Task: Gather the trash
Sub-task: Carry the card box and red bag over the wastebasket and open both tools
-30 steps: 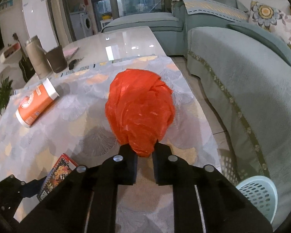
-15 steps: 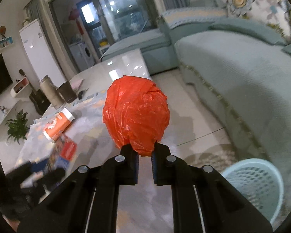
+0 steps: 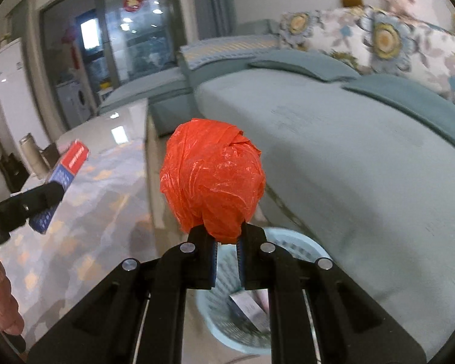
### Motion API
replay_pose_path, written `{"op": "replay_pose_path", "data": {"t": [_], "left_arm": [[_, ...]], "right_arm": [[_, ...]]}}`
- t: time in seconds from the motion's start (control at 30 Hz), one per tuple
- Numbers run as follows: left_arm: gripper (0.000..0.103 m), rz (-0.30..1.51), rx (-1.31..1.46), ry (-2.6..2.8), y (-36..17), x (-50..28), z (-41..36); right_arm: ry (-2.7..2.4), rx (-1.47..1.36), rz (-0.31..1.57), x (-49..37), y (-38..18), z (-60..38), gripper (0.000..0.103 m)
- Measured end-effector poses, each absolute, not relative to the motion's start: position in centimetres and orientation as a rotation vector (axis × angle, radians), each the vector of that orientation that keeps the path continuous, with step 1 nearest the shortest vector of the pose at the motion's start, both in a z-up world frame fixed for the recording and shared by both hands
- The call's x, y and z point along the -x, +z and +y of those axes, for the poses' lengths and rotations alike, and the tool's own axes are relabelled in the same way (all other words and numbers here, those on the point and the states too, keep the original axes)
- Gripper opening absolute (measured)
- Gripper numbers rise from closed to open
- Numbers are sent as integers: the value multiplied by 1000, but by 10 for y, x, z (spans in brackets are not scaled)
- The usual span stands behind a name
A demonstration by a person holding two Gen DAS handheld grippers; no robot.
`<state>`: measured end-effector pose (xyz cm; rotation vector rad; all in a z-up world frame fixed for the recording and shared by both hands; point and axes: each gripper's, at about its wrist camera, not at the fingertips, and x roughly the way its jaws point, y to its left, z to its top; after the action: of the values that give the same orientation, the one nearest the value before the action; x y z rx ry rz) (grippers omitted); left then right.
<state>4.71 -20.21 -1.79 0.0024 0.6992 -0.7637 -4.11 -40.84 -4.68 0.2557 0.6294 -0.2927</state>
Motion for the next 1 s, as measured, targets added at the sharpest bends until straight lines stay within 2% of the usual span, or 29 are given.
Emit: {"op": "replay_pose_path", "data": {"t": [0.43,0.8,0.83,0.87,0.9,1.0], "left_arm": [[58,908,-102,-924,-108,-26,-277],[59,937,-106,-911,-121,-37,-282],[60,925,-99,-900,-119,-37,-282],[66,910,-89,-901,-116,-37,-280],[69,904,-81,-906,-113,-36,-281],[71,880,-62,-906,-103,-36,-277]], "right_arm": [[-476,-386,841,90,-133,-484,9],[-441,-381,899,69,-155,-468,9],[-439,-379,896,67,-153,-468,9],[-434,-381,895,66,-152,-468,10],[-427,-384,894,66,-150,-469,10],[-423,-387,878,68,-144,-470,26]]}}
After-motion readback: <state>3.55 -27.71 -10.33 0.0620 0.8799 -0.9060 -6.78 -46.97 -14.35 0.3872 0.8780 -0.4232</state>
